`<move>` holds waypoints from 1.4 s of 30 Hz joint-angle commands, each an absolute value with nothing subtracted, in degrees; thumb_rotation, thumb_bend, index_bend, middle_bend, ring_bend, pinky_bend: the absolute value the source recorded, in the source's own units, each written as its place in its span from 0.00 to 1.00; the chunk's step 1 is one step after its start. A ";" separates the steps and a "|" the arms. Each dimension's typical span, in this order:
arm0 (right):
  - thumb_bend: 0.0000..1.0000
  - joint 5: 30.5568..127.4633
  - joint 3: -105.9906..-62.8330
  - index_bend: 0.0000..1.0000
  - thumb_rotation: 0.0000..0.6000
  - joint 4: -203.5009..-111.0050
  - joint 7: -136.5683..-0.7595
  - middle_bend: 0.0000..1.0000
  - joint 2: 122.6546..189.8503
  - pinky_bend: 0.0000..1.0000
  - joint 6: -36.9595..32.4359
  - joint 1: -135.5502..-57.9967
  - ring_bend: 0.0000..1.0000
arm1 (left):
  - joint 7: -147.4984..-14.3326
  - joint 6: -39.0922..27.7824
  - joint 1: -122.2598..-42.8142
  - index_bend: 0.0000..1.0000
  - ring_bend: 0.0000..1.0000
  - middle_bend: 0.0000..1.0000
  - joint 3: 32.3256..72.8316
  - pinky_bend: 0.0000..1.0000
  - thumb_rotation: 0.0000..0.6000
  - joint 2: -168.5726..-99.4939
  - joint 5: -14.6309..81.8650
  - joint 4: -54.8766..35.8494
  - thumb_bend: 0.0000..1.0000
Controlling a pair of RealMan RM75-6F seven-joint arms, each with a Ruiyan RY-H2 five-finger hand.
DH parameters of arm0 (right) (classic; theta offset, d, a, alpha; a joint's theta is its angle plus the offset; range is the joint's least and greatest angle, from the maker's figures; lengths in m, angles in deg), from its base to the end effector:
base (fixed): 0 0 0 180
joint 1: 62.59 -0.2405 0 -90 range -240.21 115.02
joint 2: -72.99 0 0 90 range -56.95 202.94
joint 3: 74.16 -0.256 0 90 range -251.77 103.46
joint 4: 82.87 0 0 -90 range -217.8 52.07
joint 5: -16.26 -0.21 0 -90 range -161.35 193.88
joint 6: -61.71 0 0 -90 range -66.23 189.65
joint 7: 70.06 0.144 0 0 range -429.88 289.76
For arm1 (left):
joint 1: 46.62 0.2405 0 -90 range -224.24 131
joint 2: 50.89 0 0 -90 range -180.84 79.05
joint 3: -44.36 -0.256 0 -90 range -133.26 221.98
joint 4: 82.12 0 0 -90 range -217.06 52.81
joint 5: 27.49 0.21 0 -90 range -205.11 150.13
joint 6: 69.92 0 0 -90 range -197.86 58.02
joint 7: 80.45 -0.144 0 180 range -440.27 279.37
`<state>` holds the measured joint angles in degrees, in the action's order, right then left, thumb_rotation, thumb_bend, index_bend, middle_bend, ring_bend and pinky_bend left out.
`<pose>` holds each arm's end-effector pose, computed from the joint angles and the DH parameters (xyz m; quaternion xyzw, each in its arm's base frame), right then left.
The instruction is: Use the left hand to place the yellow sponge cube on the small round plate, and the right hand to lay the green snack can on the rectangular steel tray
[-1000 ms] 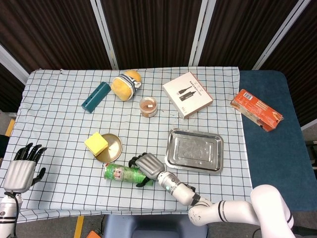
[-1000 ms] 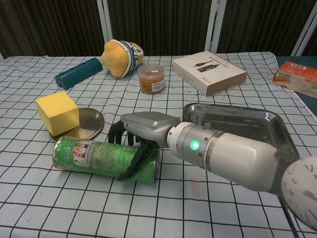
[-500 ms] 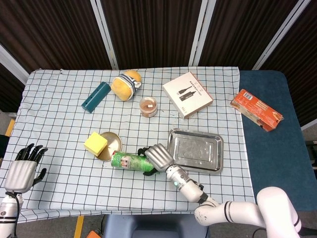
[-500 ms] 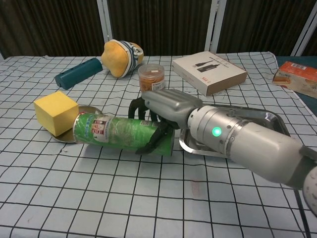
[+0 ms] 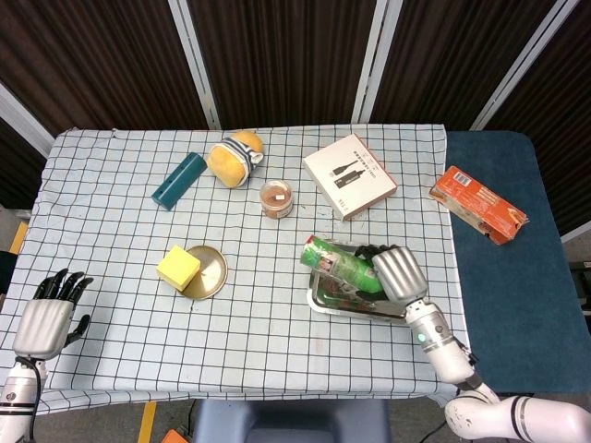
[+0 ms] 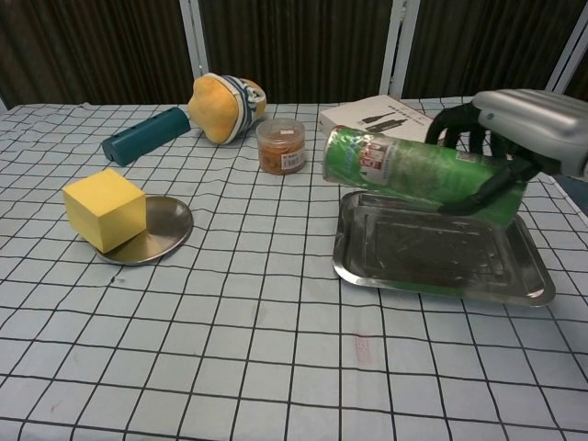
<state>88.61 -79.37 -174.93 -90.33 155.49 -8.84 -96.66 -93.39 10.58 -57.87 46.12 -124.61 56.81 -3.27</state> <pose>-0.1777 -0.3041 0.0337 0.7079 -0.3316 0.4085 0.4713 -0.3288 0.2165 0.1155 -0.6701 -0.2952 -0.2998 0.6115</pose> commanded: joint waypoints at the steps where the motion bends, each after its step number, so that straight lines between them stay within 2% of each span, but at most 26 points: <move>1: 0.27 90.34 -76.91 0.81 1.00 -170.67 -83.94 0.64 152.35 0.70 -7.76 -94.11 0.73 | -93.41 10.47 -57.89 0.20 0.09 0.16 46.12 0.19 1.00 -124.69 56.82 -3.20 0.37; 5: 0.27 93.69 -75.41 0.81 1.00 -164.86 -77.04 0.64 152.11 0.70 -6.30 -93.21 0.73 | -93.48 9.97 -58.01 0.20 0.09 0.16 45.97 0.19 1.00 -124.83 56.89 -3.12 0.37; 10: 0.27 98.15 -73.71 0.81 1.00 -160.18 -75.77 0.64 153.13 0.69 -7.26 -92.33 0.72 | -93.76 10.12 -57.89 0.20 0.10 0.17 46.22 0.19 1.00 -124.88 56.56 -3.00 0.37; 14: 0.27 99.92 -72.85 0.78 1.00 -158.24 -77.38 0.64 153.57 0.62 -7.82 -91.51 0.65 | -93.75 10.32 -57.75 0.20 0.10 0.17 46.46 0.19 1.00 -124.86 56.29 -2.91 0.37; 17: 0.27 100.17 -72.62 0.67 1.00 -157.70 -78.11 0.53 153.37 0.48 -7.10 -91.19 0.49 | -93.76 10.25 -57.73 0.20 0.10 0.17 46.49 0.19 1.00 -124.85 56.22 -2.84 0.37; 20: 0.27 99.69 -72.63 0.49 1.00 -158.32 -78.36 0.37 152.62 0.31 -5.68 -91.08 0.27 | -93.96 10.08 -57.78 0.20 0.10 0.17 46.49 0.19 1.00 -124.91 56.18 -2.88 0.37; 22: 0.23 99.49 -72.74 0.33 1.00 -158.96 -78.41 0.22 151.99 0.18 -5.07 -90.96 0.11 | -94.13 9.87 -57.82 0.20 0.10 0.17 46.45 0.19 1.00 -124.98 56.11 -2.91 0.37; 25: 0.17 99.64 -73.03 0.16 1.00 -159.50 -78.17 0.06 151.38 0.09 -5.26 -90.58 0.01 | -94.28 9.65 -57.86 0.20 0.10 0.17 46.45 0.19 1.00 -125.03 56.01 -2.92 0.37; 26: 0.15 99.73 -73.12 0.09 1.00 -159.70 -77.96 0.02 151.20 0.06 -5.44 -90.42 0.00 | -94.33 9.63 -57.87 0.20 0.10 0.17 46.45 0.19 1.00 -125.05 56.01 -2.90 0.37; 30: 0.12 100.94 -73.48 0.00 1.00 -161.01 -77.18 0.00 149.98 0.03 -7.96 -89.18 0.00 | -94.43 9.58 -57.89 0.20 0.10 0.17 46.43 0.19 1.00 -125.06 56.07 -2.85 0.37; 35: 0.11 101.10 -74.31 0.00 1.00 -164.49 -78.91 0.00 147.69 0.02 -14.07 -85.68 0.00 | -94.30 9.76 -57.79 0.20 0.10 0.17 46.48 0.19 1.00 -124.93 56.08 -2.67 0.37; 42: 0.11 95.35 -76.15 0.00 1.00 -174.52 -84.30 0.00 142.92 0.02 -26.32 -76.06 0.00 | -92.31 11.04 -57.35 0.21 0.10 0.17 46.61 0.19 1.00 -124.13 56.78 -1.62 0.37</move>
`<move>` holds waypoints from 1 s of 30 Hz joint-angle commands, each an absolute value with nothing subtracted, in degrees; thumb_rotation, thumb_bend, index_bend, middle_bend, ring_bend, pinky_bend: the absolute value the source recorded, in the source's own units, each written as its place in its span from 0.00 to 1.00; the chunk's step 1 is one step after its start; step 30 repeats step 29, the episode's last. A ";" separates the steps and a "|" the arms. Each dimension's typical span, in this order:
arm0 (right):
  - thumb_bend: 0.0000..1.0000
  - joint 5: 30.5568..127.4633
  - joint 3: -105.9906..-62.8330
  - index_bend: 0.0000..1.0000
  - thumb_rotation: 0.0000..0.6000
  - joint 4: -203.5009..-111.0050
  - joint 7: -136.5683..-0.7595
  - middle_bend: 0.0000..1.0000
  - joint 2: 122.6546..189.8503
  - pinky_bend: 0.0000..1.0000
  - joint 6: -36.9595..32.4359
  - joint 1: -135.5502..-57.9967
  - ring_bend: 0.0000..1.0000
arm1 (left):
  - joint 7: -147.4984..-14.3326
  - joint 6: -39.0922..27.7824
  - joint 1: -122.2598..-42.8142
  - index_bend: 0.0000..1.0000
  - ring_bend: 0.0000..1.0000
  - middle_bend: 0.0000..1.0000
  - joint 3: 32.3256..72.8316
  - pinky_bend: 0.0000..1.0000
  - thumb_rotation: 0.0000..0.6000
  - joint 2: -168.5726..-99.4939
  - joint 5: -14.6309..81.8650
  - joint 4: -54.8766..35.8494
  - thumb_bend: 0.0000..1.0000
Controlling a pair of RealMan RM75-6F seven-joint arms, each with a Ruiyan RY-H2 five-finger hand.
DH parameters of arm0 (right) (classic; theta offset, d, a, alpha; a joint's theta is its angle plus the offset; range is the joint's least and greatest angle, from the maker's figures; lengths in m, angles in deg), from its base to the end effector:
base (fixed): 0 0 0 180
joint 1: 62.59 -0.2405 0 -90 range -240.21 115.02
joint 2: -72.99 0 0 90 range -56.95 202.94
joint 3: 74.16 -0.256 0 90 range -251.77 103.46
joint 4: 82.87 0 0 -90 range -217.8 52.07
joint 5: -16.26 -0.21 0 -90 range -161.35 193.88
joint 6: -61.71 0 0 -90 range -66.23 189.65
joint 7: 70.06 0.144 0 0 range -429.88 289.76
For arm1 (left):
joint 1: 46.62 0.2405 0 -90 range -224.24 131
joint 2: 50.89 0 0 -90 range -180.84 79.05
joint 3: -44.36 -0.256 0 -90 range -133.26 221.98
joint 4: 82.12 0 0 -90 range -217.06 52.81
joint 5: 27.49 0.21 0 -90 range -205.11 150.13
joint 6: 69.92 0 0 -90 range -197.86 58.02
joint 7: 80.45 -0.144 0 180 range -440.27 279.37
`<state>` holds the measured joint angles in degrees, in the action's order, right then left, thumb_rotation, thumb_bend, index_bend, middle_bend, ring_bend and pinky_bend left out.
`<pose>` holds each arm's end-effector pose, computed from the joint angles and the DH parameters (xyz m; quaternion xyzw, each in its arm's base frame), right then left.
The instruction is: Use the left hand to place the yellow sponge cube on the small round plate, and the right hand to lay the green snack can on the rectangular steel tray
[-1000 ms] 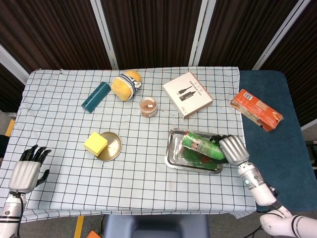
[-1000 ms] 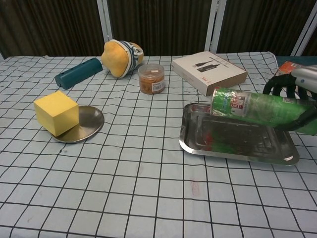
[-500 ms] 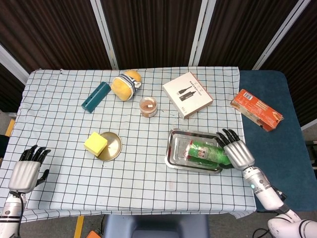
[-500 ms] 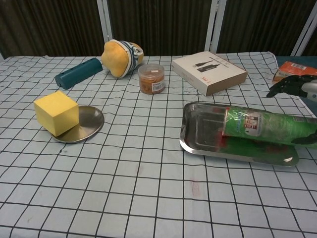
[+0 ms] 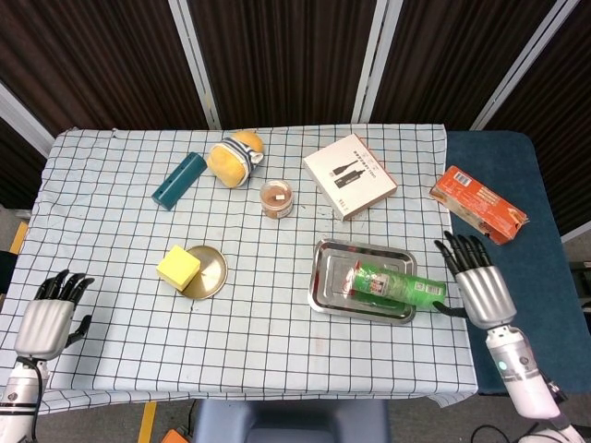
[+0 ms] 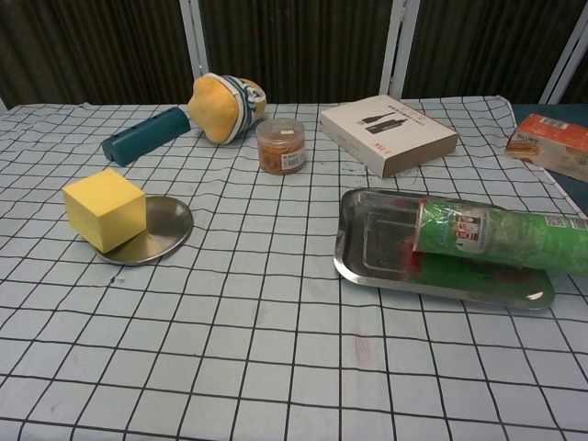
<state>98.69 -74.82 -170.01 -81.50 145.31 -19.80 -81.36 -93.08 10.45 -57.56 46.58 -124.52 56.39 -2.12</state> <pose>-0.2776 -0.2463 0.1098 0.6684 -0.3067 0.3747 0.5645 -0.3266 0.2158 0.1151 -0.6632 -0.3058 -0.3059 0.6108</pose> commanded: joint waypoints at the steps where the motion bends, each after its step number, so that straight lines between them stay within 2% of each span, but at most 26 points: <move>1: 0.11 94.81 -76.62 0.00 1.00 -174.44 -84.45 0.00 143.15 0.02 -28.16 -74.92 0.00 | -92.03 11.35 -57.26 0.20 0.10 0.17 46.61 0.19 1.00 -123.97 56.98 -1.39 0.37; 4: 0.10 93.11 -78.30 0.00 1.00 -171.98 -84.27 0.00 144.94 0.02 -32.64 -72.06 0.00 | -91.01 12.44 -56.90 0.20 0.10 0.17 46.48 0.19 1.00 -123.27 57.87 -0.45 0.37; 9: 0.09 92.47 -79.28 0.00 1.00 -169.65 -82.86 0.00 146.25 0.00 -33.86 -70.88 0.00 | -90.27 13.15 -56.61 0.20 0.10 0.17 46.29 0.19 1.00 -122.68 58.56 0.46 0.37; 16: 0.08 90.06 -79.55 0.00 1.00 -169.12 -85.66 0.00 147.17 0.00 -30.36 -70.23 0.00 | -88.23 15.38 -55.87 0.20 0.10 0.18 45.91 0.19 1.00 -121.17 60.70 2.38 0.37; 30: 0.08 94.30 -79.94 0.00 1.00 -166.16 -80.90 0.00 147.98 0.00 -29.33 -69.88 0.00 | -88.24 14.63 -55.78 0.20 0.10 0.18 46.15 0.19 1.00 -121.32 59.98 2.32 0.37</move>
